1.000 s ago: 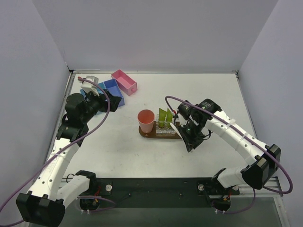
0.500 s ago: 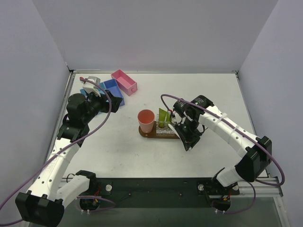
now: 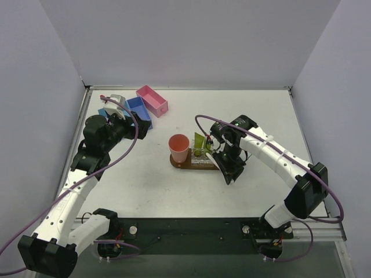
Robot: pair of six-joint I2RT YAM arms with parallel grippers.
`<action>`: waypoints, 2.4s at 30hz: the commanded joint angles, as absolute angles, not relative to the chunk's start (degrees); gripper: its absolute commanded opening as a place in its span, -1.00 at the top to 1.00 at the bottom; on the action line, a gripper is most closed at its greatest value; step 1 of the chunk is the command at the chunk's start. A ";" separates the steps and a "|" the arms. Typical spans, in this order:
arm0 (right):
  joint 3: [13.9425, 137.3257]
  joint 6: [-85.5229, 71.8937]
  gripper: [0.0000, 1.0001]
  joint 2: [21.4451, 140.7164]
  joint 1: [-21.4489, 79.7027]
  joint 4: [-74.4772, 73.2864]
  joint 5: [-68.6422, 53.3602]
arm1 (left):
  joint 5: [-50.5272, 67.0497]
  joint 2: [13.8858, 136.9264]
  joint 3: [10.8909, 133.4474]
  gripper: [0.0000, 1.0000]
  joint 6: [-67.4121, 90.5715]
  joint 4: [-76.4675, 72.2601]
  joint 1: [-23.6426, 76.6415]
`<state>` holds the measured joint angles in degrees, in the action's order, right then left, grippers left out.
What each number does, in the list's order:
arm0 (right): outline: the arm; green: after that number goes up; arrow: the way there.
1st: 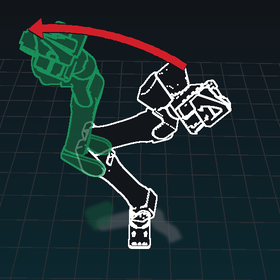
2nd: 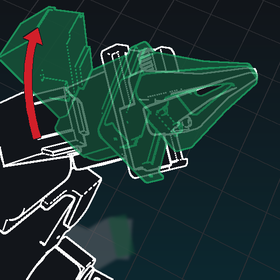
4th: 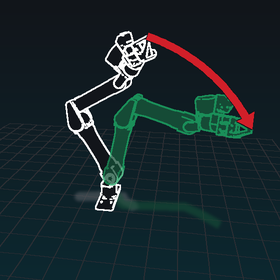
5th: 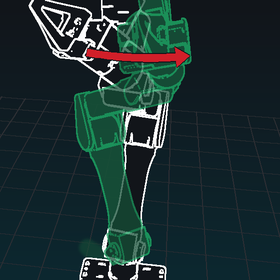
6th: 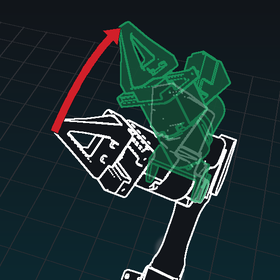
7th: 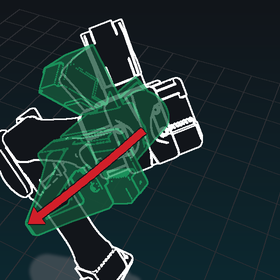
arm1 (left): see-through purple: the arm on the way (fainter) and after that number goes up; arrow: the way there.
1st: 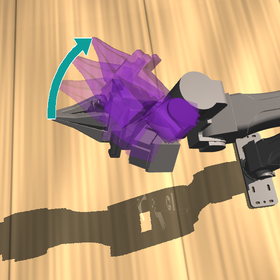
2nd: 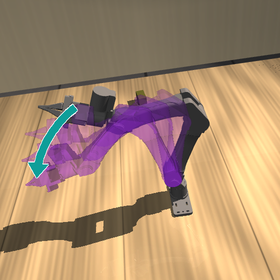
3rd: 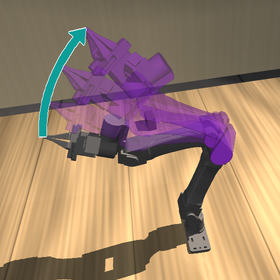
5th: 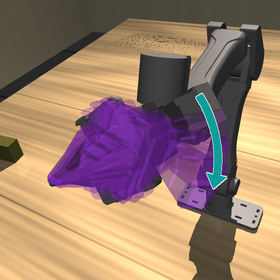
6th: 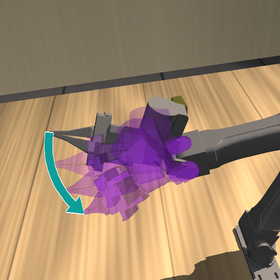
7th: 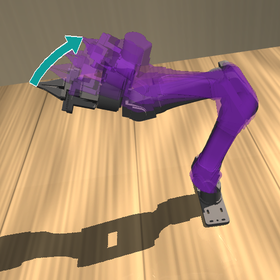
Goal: Prepare toiletry sets of a toothbrush and toothpaste on the tray
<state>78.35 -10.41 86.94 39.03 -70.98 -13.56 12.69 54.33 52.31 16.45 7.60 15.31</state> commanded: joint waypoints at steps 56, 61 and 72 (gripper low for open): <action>86.75 -9.76 0.77 96.68 38.14 -73.30 -12.48 | 10.99 52.91 52.91 -0.64 14.94 7.73 16.61; 87.10 -9.76 0.69 96.94 38.14 -72.86 -12.13 | 10.90 52.91 52.82 -0.64 15.03 7.65 16.61; 88.07 -9.84 0.37 96.15 38.14 -72.60 -10.81 | 10.64 52.82 52.82 -0.64 14.85 7.73 16.70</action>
<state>85.93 -10.15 96.55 38.52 -70.04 -12.71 11.09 53.84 52.31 15.77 8.21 16.45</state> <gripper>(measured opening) 0.299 0.821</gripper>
